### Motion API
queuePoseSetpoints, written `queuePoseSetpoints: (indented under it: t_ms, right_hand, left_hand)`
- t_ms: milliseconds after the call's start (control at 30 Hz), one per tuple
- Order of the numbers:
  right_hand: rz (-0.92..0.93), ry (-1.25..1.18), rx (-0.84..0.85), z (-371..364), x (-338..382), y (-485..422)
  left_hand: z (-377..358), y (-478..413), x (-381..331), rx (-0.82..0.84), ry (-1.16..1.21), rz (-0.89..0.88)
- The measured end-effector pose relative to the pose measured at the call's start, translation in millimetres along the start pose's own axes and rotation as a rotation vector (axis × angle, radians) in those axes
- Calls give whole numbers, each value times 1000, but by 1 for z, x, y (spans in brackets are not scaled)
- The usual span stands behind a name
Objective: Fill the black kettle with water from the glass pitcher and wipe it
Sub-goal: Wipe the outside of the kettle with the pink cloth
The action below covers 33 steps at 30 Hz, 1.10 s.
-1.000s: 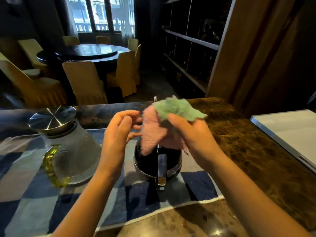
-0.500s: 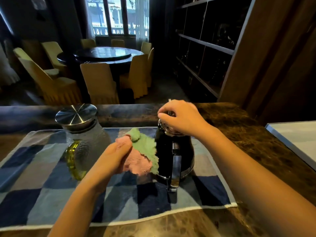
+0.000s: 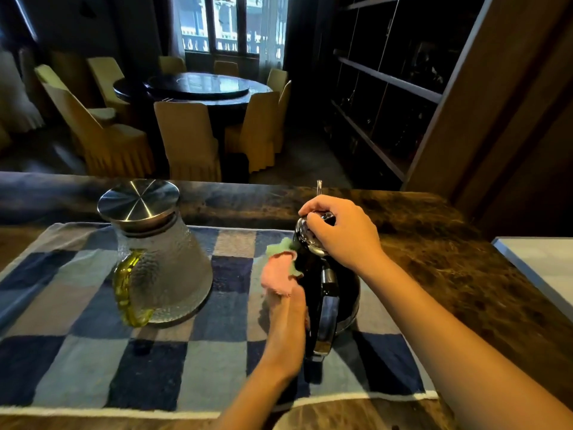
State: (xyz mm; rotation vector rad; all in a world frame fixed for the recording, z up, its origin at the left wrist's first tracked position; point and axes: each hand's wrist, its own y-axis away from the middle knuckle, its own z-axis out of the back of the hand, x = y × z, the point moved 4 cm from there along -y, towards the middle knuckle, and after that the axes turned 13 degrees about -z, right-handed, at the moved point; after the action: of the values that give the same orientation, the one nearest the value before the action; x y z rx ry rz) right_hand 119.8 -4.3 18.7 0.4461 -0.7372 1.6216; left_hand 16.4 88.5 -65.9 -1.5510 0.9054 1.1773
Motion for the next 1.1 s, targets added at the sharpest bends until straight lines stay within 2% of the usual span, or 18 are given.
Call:
queuePoseSetpoints:
  t_ms: [67, 133, 267, 333, 400, 500, 567, 667, 767, 900, 967, 1100]
  right_hand:
    - [-5, 5, -9, 0, 0, -3]
    - [-2, 7, -15, 0, 2, -2]
    - [-5, 1, -17, -1, 2, 0]
    - [-9, 5, -19, -1, 1, 0]
    - [-18, 2, -23, -2, 0, 0]
    - [-19, 9, -33, -2, 0, 0]
    - [-6, 11, -45, -1, 0, -1]
    - [19, 10, -68, -2, -1, 0]
    - [38, -1, -98, -1, -1, 2]
    - [18, -5, -72, -2, 0, 0]
    - [12, -12, -67, -3, -1, 0]
    - [16, -30, -71, -2, 0, -1]
  left_hand:
    - [-4, -25, 0, 27, -56, -27]
    - [-9, -61, 0, 127, -6, -66]
    - [-6, -107, 27, 334, 15, 85]
    - [-2, -106, 41, 325, -10, 138]
    - [4, -93, 48, 234, 7, 163]
    - [6, -71, 35, 129, 132, 11]
    - [-1, -78, 13, 237, 180, -68]
    - [-16, -102, -11, 434, 259, -77]
    - [-22, -127, 0, 502, 163, -25]
    - [-21, -135, 25, 600, 32, 156]
    - [-21, -140, 32, 608, -55, 163]
    - [-24, -147, 41, 583, -505, 206]
